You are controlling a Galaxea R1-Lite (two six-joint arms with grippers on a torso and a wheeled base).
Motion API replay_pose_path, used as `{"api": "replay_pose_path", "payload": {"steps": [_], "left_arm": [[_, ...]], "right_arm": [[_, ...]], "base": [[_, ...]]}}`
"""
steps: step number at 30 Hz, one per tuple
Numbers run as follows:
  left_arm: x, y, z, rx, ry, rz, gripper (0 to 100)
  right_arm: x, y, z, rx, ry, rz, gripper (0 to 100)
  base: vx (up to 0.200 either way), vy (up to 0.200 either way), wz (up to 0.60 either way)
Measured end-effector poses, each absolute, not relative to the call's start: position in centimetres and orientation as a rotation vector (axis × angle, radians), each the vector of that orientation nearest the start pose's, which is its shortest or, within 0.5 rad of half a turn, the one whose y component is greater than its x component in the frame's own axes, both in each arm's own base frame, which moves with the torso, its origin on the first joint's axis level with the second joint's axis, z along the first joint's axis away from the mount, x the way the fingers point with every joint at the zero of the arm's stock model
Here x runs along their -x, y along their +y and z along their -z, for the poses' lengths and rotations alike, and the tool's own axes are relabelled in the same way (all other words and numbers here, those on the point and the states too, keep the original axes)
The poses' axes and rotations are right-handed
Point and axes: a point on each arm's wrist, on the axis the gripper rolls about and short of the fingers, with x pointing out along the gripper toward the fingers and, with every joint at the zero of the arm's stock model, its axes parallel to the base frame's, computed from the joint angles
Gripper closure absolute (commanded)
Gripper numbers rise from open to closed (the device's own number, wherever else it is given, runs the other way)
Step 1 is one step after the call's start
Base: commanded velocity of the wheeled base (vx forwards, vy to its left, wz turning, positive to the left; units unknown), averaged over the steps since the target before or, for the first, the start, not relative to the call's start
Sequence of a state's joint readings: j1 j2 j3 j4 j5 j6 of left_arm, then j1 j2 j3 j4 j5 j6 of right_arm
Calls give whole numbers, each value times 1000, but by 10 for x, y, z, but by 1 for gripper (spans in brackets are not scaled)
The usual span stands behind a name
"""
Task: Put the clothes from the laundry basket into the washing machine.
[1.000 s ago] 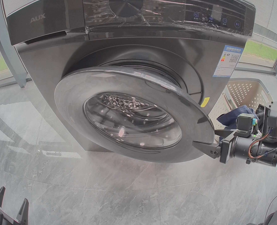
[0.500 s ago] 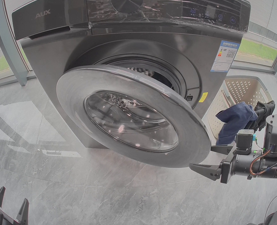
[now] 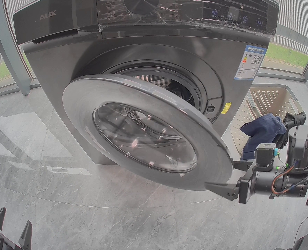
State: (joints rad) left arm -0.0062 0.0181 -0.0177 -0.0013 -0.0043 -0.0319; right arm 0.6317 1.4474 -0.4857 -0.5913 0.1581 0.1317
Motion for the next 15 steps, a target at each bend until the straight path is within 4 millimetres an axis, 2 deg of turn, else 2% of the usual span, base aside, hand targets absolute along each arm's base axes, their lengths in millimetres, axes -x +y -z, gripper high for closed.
{"api": "replay_pose_path", "payload": {"steps": [7,15], "left_arm": [[23,0,-81,32,-1,11,0],[23,0,-81,30,-1,11,0]], "right_arm": [[-153,127,-152,-19,455,-794,0],[-129,98,-128,26,578,-727,0]], "base": [[0,0,0],[0,0,0]]}}
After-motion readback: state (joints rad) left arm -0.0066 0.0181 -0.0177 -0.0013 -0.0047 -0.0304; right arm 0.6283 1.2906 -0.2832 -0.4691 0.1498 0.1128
